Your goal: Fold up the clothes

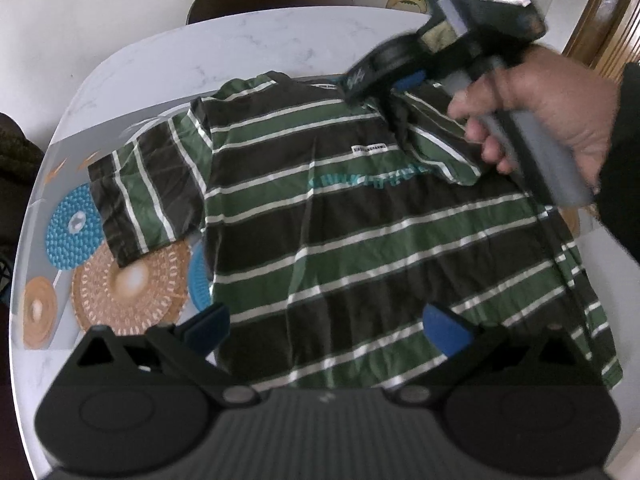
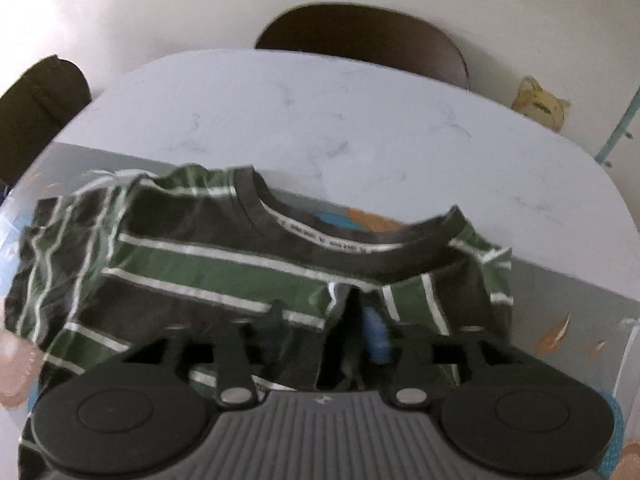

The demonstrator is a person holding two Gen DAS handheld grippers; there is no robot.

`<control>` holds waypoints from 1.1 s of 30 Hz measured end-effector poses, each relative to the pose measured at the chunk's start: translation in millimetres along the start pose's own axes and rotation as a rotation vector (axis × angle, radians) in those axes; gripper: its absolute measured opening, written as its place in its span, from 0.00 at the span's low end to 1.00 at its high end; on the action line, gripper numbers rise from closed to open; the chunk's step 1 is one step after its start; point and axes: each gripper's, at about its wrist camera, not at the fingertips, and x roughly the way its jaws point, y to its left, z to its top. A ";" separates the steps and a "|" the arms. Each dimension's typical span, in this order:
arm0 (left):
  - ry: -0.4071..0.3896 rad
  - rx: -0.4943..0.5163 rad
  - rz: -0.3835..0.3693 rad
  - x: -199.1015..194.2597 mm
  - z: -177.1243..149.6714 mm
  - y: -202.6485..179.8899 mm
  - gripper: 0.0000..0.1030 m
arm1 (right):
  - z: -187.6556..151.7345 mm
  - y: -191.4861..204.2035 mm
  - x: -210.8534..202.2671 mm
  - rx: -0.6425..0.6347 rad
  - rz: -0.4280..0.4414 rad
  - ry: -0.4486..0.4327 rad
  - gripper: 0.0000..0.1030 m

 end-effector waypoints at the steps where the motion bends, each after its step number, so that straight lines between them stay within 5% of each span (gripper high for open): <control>1: 0.000 -0.002 0.002 -0.1 0.2 0.3 1.00 | 1.7 -3.6 -10.9 -0.001 0.008 -0.029 0.55; 7: 0.001 -0.021 0.013 0.3 0.9 2.2 1.00 | 2.4 -45.4 -58.2 0.003 -0.047 -0.115 0.56; 11: 0.009 -0.022 0.016 2.1 0.1 0.1 1.00 | -21.4 -72.7 -57.0 -0.002 -0.108 -0.057 0.56; 17: 0.014 -0.013 0.013 3.8 -1.5 -5.7 1.00 | -61.6 -98.9 -61.3 0.088 -0.077 -0.001 0.56; 22: 0.020 -0.011 0.006 7.8 2.2 -10.6 1.00 | -86.0 -98.3 -69.7 -0.007 -0.105 0.049 0.56; 33: 0.028 0.033 -0.005 11.6 2.0 -30.6 1.00 | -58.6 -93.6 -49.2 -0.020 -0.075 -0.026 0.56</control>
